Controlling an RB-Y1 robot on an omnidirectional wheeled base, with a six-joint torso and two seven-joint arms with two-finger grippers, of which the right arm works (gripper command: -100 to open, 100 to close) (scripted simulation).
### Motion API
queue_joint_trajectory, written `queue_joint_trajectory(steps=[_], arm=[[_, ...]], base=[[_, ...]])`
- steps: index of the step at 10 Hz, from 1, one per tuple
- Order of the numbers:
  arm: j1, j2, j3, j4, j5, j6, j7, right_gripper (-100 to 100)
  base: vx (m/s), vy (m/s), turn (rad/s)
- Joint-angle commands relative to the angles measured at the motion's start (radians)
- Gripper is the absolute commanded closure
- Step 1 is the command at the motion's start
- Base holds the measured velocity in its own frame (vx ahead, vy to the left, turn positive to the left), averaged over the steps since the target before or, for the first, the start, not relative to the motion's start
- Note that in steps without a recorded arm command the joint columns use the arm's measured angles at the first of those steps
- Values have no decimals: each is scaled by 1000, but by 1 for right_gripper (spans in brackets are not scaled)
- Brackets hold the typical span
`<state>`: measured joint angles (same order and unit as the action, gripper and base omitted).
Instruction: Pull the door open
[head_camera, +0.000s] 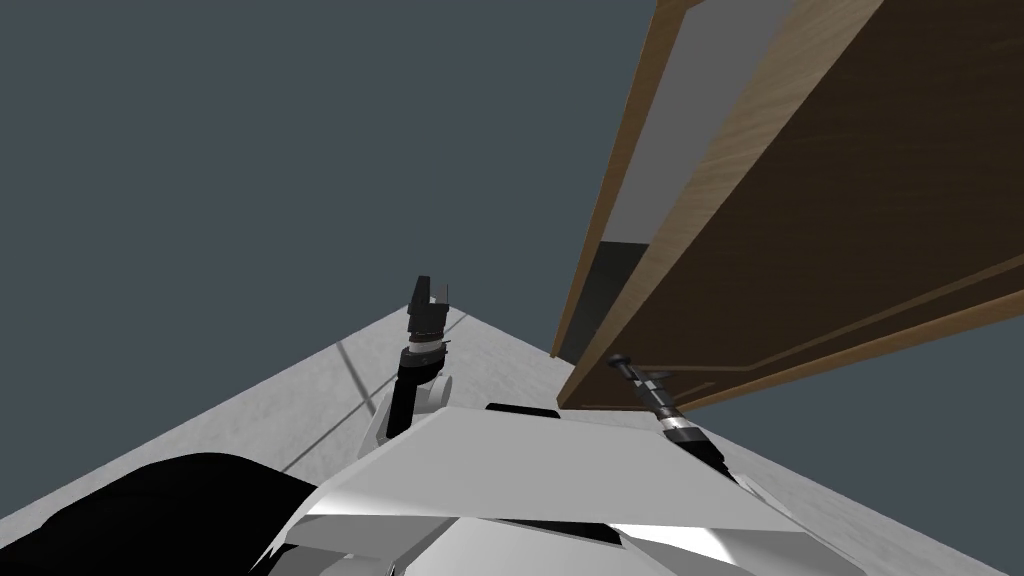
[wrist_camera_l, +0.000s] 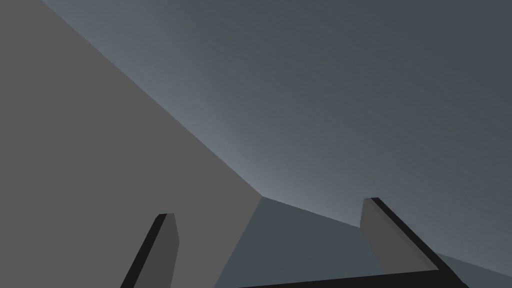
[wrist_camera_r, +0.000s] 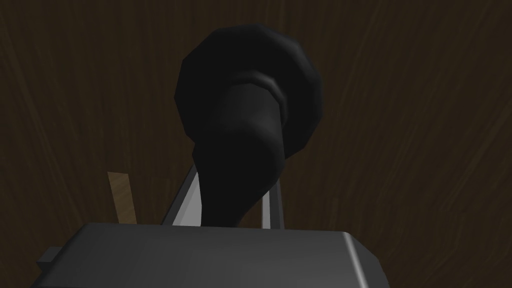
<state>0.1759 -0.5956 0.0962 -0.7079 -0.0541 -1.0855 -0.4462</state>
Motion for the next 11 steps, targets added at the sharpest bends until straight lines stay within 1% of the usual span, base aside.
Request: queue_joint_trajectory(steps=[1,5,6,7,9,10,11], arm=[[12,-8,4,8,1,-30,-5,100],[36,-28,11,34,0,-94,-19,100],[26,-21,15,37,3,-82,-19,100],[4,-12,20,49,-3,-68,-10,100],[-23,-2,24,59,-10,-48,1,100],[-48,6,27,69,-17,-30,11,100],[-66,13,30,77,-23,-17,19,100]], base=[[-221,-108,199],[-207,-89,171],[-100,-37,37],[-162,-32,99],[-236,-96,172],[-269,-82,183],[-239,-62,149]])
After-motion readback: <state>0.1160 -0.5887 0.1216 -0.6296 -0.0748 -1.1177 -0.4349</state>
